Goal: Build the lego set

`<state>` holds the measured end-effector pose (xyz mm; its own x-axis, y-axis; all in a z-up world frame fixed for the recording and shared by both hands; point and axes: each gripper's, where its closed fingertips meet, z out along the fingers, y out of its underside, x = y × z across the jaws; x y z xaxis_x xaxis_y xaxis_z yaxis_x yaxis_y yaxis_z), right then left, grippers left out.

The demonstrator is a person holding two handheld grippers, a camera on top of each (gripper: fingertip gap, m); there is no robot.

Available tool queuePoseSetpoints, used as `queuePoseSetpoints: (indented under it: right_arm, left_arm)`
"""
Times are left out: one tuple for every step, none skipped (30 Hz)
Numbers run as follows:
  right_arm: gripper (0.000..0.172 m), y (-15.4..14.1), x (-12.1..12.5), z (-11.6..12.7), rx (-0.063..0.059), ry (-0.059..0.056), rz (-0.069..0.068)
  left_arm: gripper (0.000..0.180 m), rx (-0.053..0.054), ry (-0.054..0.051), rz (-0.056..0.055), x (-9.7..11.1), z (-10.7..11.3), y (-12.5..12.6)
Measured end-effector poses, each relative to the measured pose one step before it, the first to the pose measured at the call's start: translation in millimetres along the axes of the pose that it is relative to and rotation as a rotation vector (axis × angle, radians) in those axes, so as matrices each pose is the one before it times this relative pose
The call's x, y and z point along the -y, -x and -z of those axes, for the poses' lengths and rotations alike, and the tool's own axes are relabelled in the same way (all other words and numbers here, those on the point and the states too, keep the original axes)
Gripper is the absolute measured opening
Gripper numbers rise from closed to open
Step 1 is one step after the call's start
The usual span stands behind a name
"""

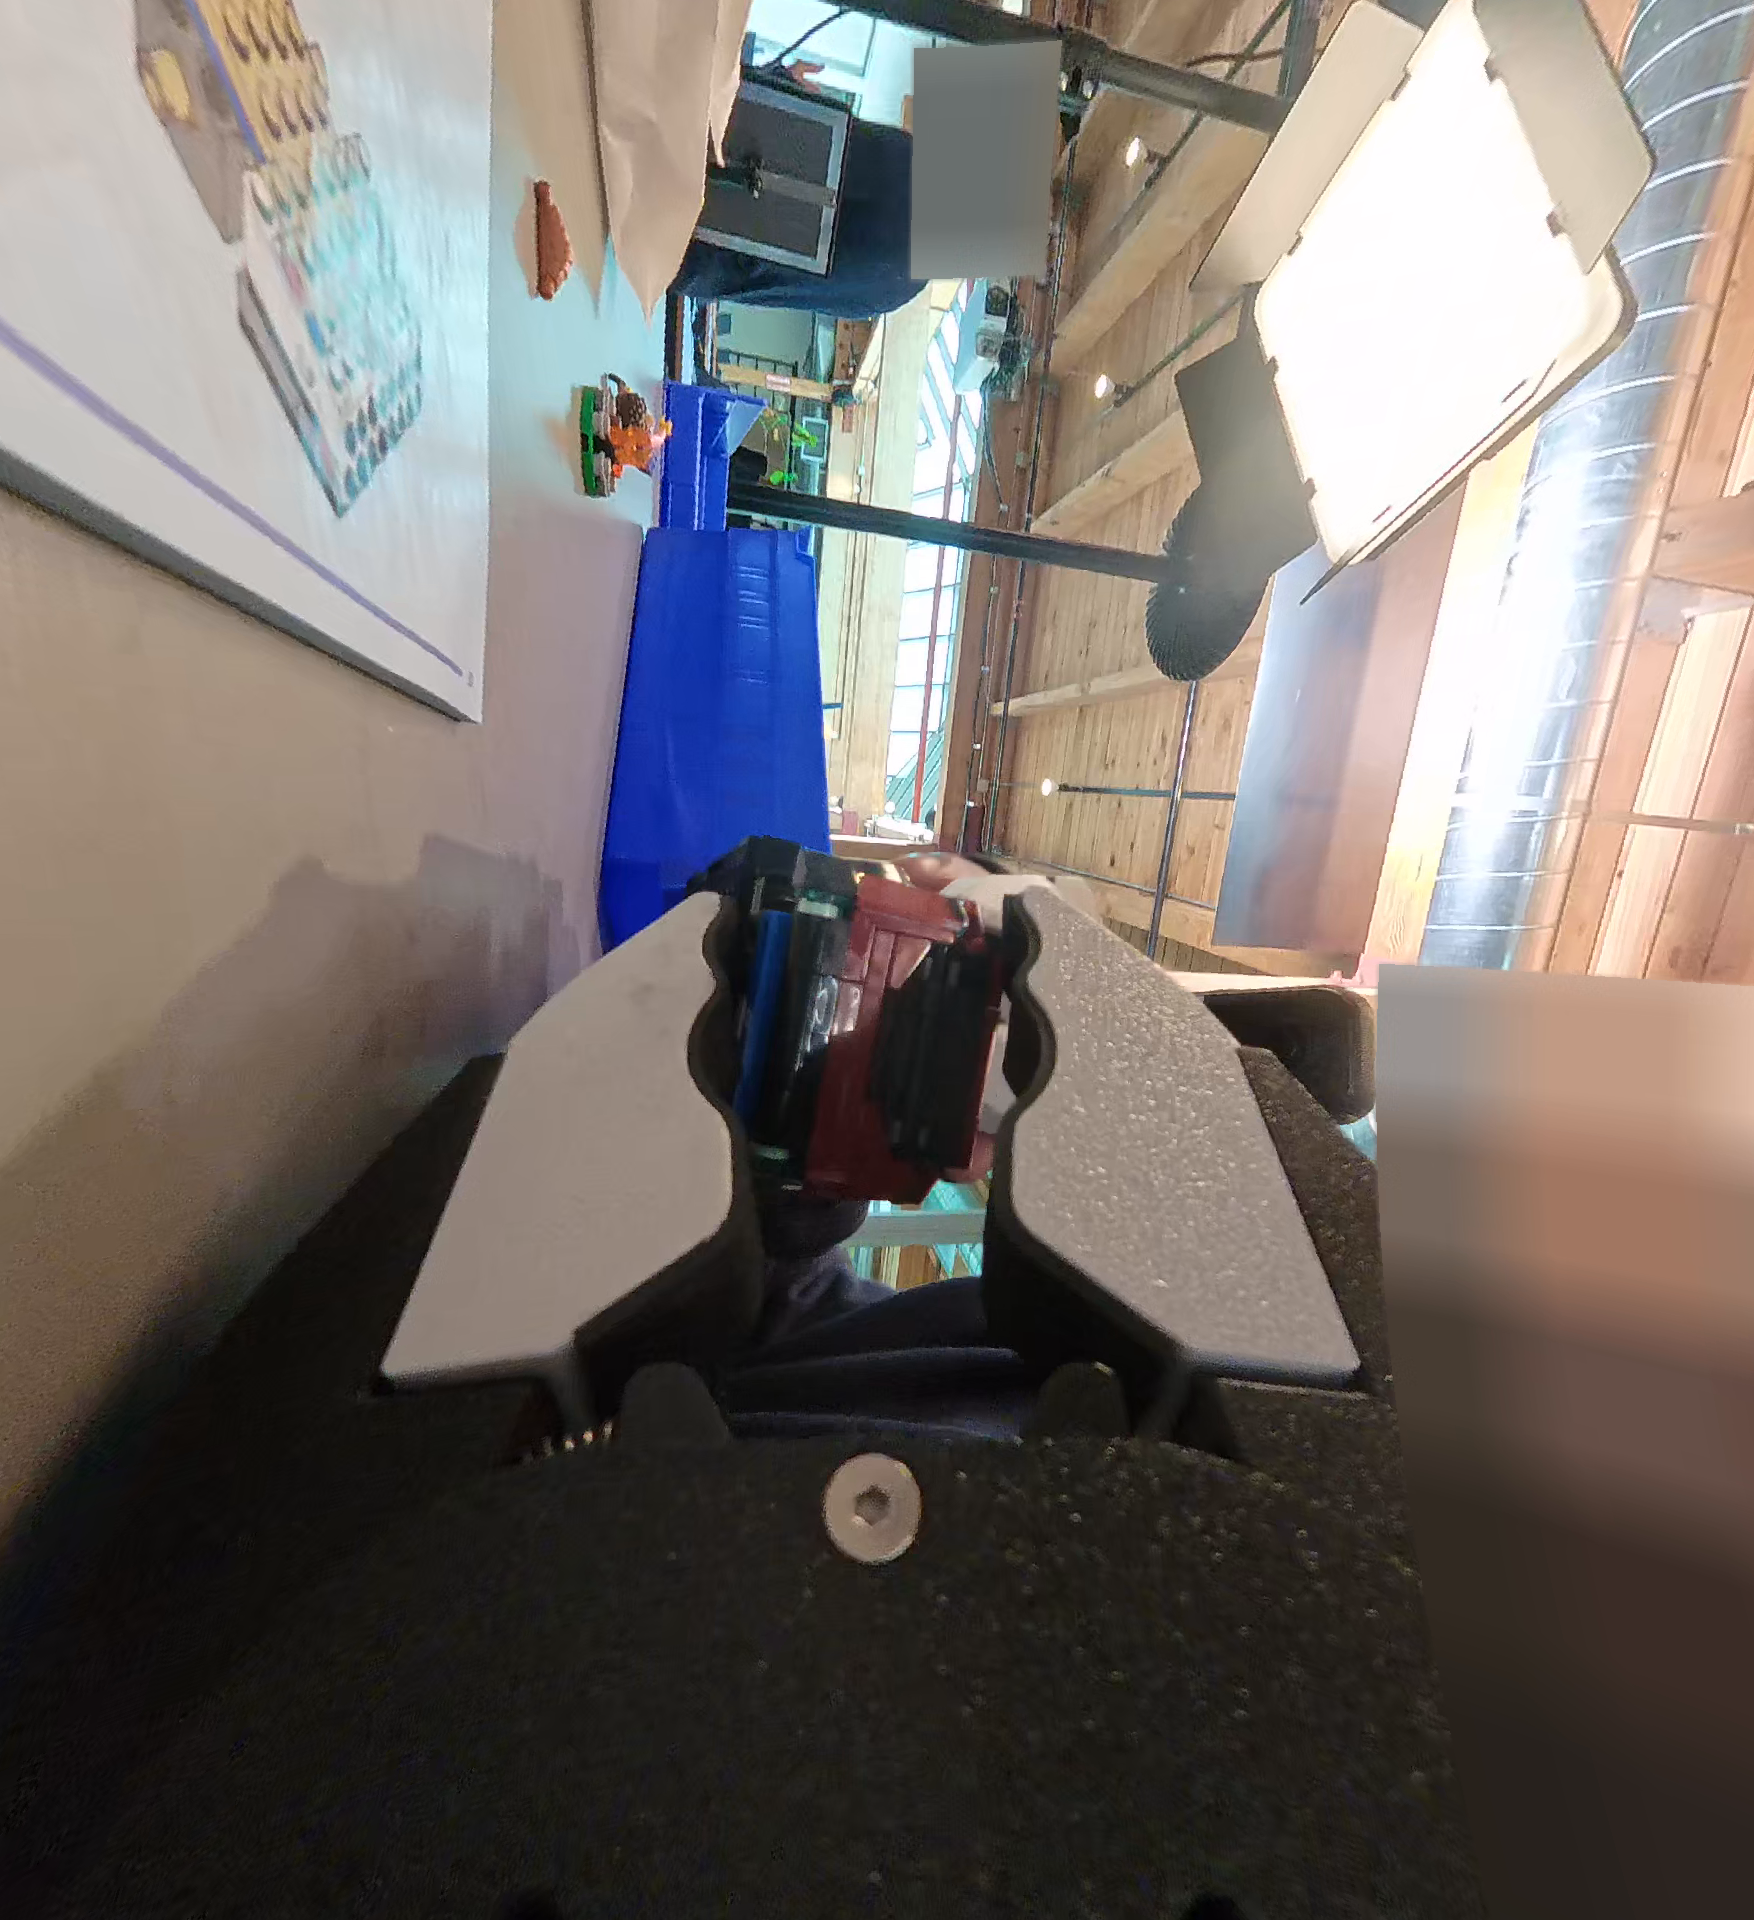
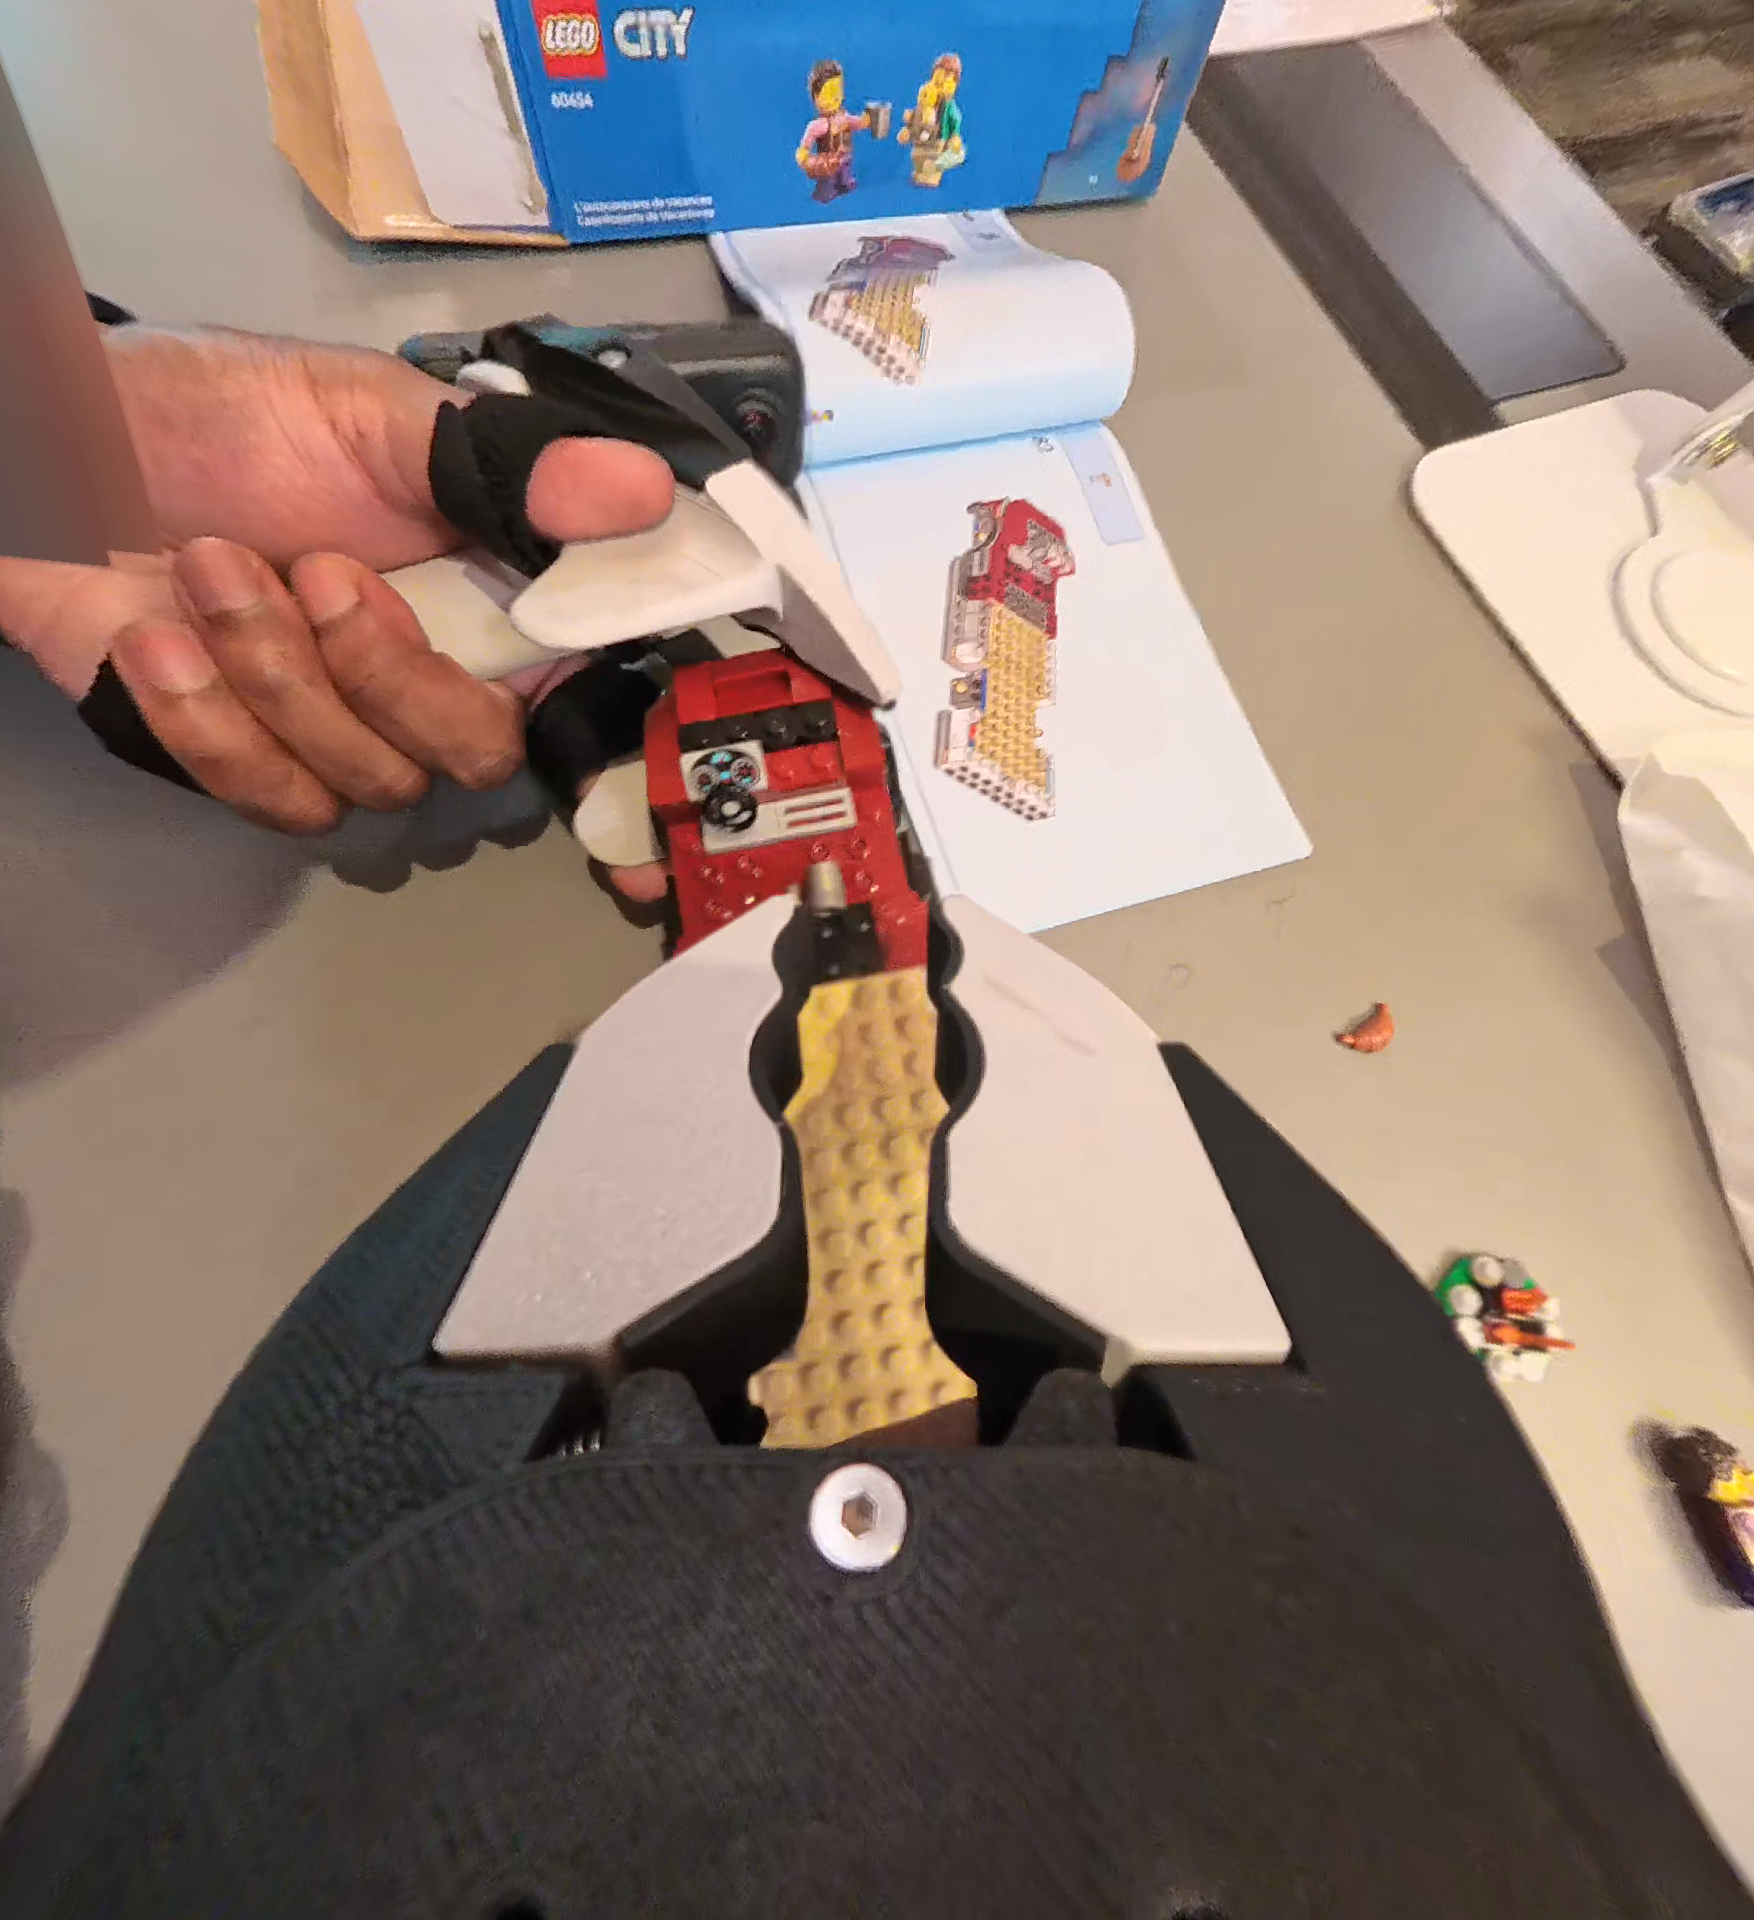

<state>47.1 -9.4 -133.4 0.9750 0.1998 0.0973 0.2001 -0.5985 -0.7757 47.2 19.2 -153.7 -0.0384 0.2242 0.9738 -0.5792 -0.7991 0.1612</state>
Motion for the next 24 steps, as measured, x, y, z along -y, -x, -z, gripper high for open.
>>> queuePoseSetpoints:
  right_arm:
    - [0.021, 3.89, -1.31, -0.87, 0.0136, 0.0115, -0.0067]
    - [0.021, 2.4, -0.61, -2.0, 0.0001, 0.0063, 0.001]
    - [0.021, 1.58, -0.92, -2.9, -0.0032, 0.0085, 0.0049]
    - [0.021, 1.07, -1.65, -3.3, -0.001, 0.0102, 0.0071]
    - [0.021, 0.06, -1.96, -3.14, -0.0028, 0.0098, 0.005]
    - [0.021, -0.86, -1.52, -2.7, -0.004, 0.0057, 0.0001]
    - [0.021, -0.78, -0.43, -1.91, 0.0, -0.0004, -0.0031]
    - [0.019, 0.38, 0.4, -1.14, 0.008, -0.0063, -0.0004]
    - [0.016, 0.31, 0.89, -0.45, 0.0079, -0.0085, 0.0009]
    - [0.015, -0.04, 0.77, -0.32, 0.0063, -0.0068, -0.0002]
    - [0.012, -0.58, 0.6, -0.34, 0.0042, -0.0047, -0.003]
    - [0.01, -0.49, 0.39, -0.51, 0.0036, -0.0031, -0.0045]
    - [0.008, -0.07, -0.03, -0.8, 0.0041, -0.0005, -0.0027]
    - [0.008, 0.42, -0.11, -0.97, 0.0047, -0.0001, -0.0002]
    - [0.008, 0.76, 0.0, -0.94, 0.0039, 0.0004, 0.0001]
    - [0.007, 0.89, 0.23, -0.82, 0.003, 0.0, 0.0023]
    - [0.007, 0.88, 0.71, -0.87, 0.0007, -0.0037, 0.0059]
    - [0.007, 0.42, 1.43, -0.85, -0.0033, -0.0082, 0.0068]
    - [0.007, 0.38, 1.4, -0.83, -0.0031, -0.0085, 0.0036]
    - [0.007, 0.66, 1.05, -0.98, 0.0003, -0.0061, 0.001]
    - [0.007, 0.68, 0.75, -1.05, 0.0022, -0.0035, -0.0009]
    - [0.007, 0.09, 0.58, -0.9, -0.0004, -0.0032, -0.0011]
    - [0.007, -0.35, 0.57, -0.81, -0.0022, -0.0044, -0.0002]
    - [0.007, -0.34, 0.97, -0.42, -0.0016, -0.007, 0.0003]
  left_arm:
    - [0.048, 0.0018, -0.0093, -0.0018, 0.22, 0.53, -1.11]
    - [0.048, 0.0008, -0.0106, -0.0015, 0.41, 0.72, -1.0]
    - [0.048, -0.0007, -0.0103, -0.0005, 0.59, 0.66, -0.77]
    - [0.048, -0.0006, -0.0071, 0.0025, 0.59, 0.6, -0.17]
    - [0.048, -0.0013, -0.0049, 0.003, 0.6, 0.49, 0.12]
    - [0.048, -0.0017, -0.0031, 0.003, 0.44, 0.44, 0.38]
    - [0.048, -0.0022, -0.0018, 0.0035, 0.34, 0.22, 0.21]
    - [0.048, -0.002, -0.0002, 0.0025, -0.07, 0.18, 0.06]
    - [0.048, -0.0008, 0.0011, 0.0014, -0.19, 0.06, 0.02]
    - [0.048, -0.0007, 0.0011, -0.0006, -0.25, -0.11, 0.01]
    - [0.048, -0.0017, 0.0014, -0.0017, -0.13, -0.11, 0.03]
    - [0.048, -0.0011, 0.002, 0.0006, -0.19, -0.15, 0.25]
    - [0.048, -0.0003, 0.0002, 0.0028, 0.04, 0.09, 0.56]
    - [0.048, 0.0, -0.0002, 0.0004, -0.1, 0.05, 0.49]
    - [0.048, 0.0027, -0.0001, 0.0004, -0.04, 0.11, 0.83]
    - [0.048, 0.0035, -0.0008, -0.0008, 0.28, 0.08, 0.98]
    - [0.048, 0.0007, -0.0001, -0.0017, 0.05, 0.02, 0.4]
    - [0.048, -0.0003, 0.0009, -0.0006, 0.01, -0.09, 0.1]
    - [0.048, 0.0004, 0.0004, -0.0005, 0.04, -0.02, 0.29]
    - [0.048, 0.0015, -0.0002, -0.0019, 0.03, -0.02, 0.32]
    - [0.048, 0.0026, 0.0002, -0.0019, 0.05, -0.06, 0.58]
    - [0.048, 0.0027, -0.0028, -0.0001, 0.53, 0.29, 0.76]
    - [0.048, 0.0015, -0.0032, 0.0006, 0.71, 0.34, 0.74]
    - [0.048, 0.002, 0.0008, -0.0002, 0.26, 0.06, 0.72]
